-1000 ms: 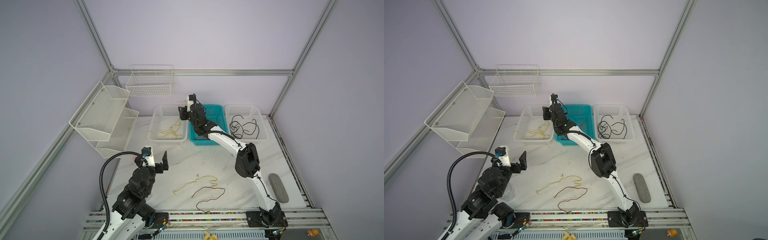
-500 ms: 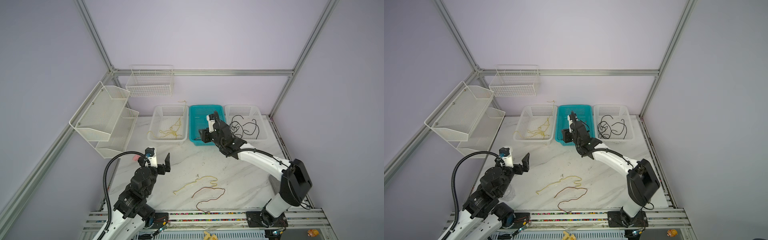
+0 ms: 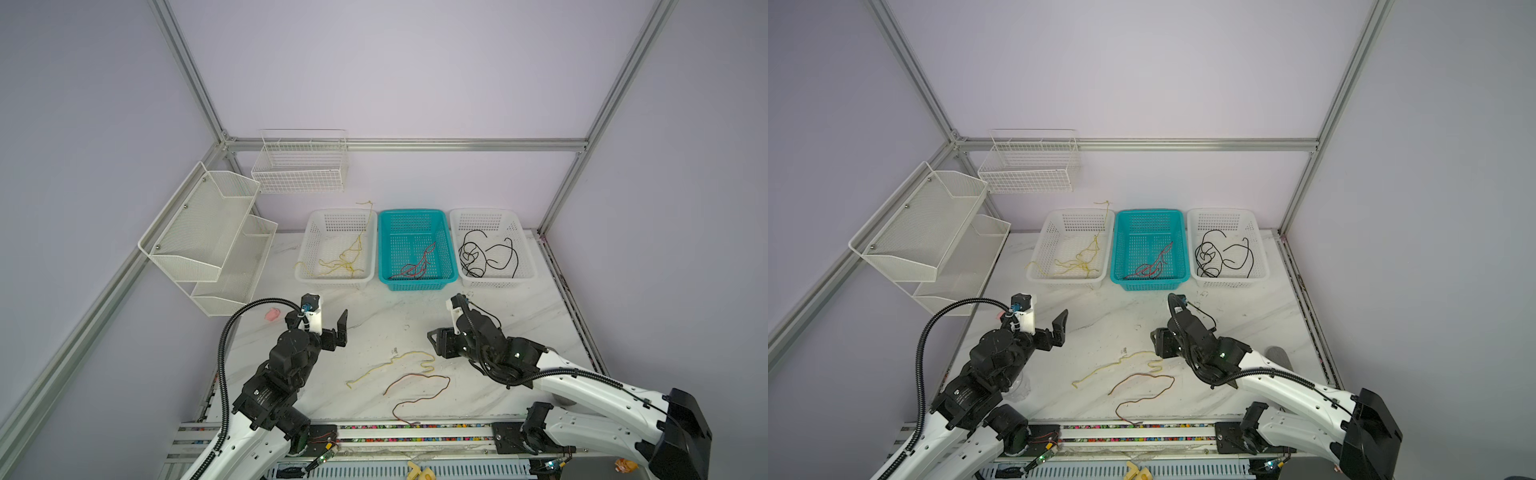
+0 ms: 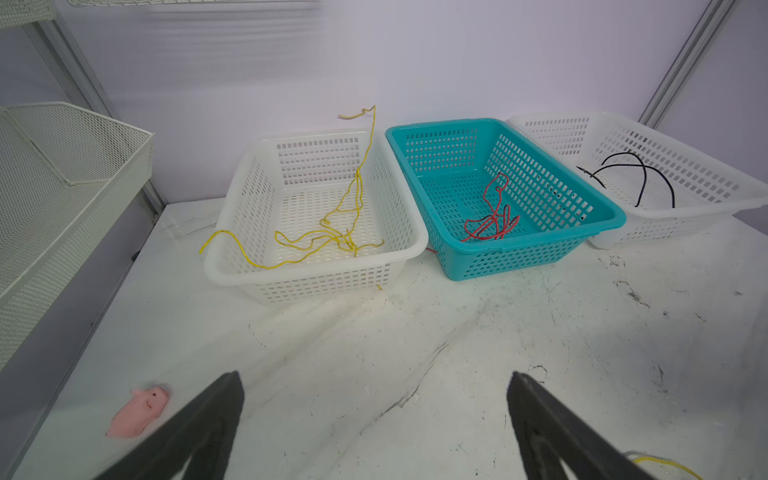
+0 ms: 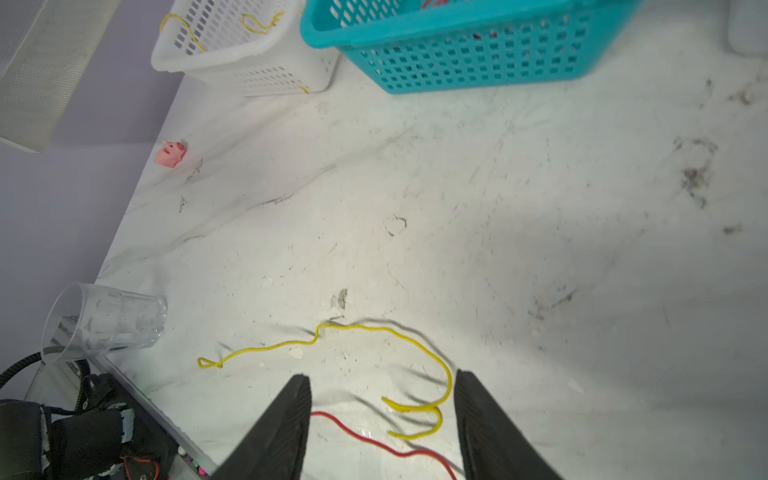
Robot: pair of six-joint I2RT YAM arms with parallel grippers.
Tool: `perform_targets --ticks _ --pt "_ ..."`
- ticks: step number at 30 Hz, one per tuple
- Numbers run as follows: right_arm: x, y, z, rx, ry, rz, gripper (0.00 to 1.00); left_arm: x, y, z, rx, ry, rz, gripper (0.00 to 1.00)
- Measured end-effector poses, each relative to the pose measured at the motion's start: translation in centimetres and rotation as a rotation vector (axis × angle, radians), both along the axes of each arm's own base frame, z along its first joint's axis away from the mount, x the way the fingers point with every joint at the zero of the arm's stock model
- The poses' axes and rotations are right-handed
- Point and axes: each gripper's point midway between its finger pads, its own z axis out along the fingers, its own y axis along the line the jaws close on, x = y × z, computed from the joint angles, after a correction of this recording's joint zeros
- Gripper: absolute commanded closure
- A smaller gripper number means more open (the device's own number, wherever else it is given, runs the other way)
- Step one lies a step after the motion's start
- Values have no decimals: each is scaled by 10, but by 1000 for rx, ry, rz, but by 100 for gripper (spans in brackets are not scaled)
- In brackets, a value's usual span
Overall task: Untangle the cables
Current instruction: 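Lower the right gripper onto the red wire on the table and grasp it, then lift the red wire with the right gripper and release it into the teal basket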
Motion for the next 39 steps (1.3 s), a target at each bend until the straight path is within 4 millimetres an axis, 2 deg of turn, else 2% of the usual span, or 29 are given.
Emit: perform_targets --ticks 4,10,16,20,24,29,33,36,39 --pt "-23 -20 -17 24 101 -40 42 0 -1 -2 4 8 -3 0" --pt "-50 -36 -43 47 217 -59 42 2 -4 -6 10 24 -15 0" --pt "-68 -36 -80 39 343 -53 46 2 -5 -7 10 26 -18 0" --pt "-75 -31 -96 49 390 -43 49 2 -5 -7 11 28 -19 0" --pt "-77 -22 -99 74 408 -30 58 3 -5 -9 15 34 -19 0" --pt "-73 -11 -94 131 390 -17 78 4 -6 -10 25 38 -21 0" --pt "-72 -9 -96 126 385 -9 95 4 -6 -11 25 39 -21 0" --pt "-70 -10 -93 116 370 -12 100 4 -6 -11 26 39 -21 0" --pt "-65 -11 -80 118 333 -18 100 4 -6 -11 26 39 -21 0"
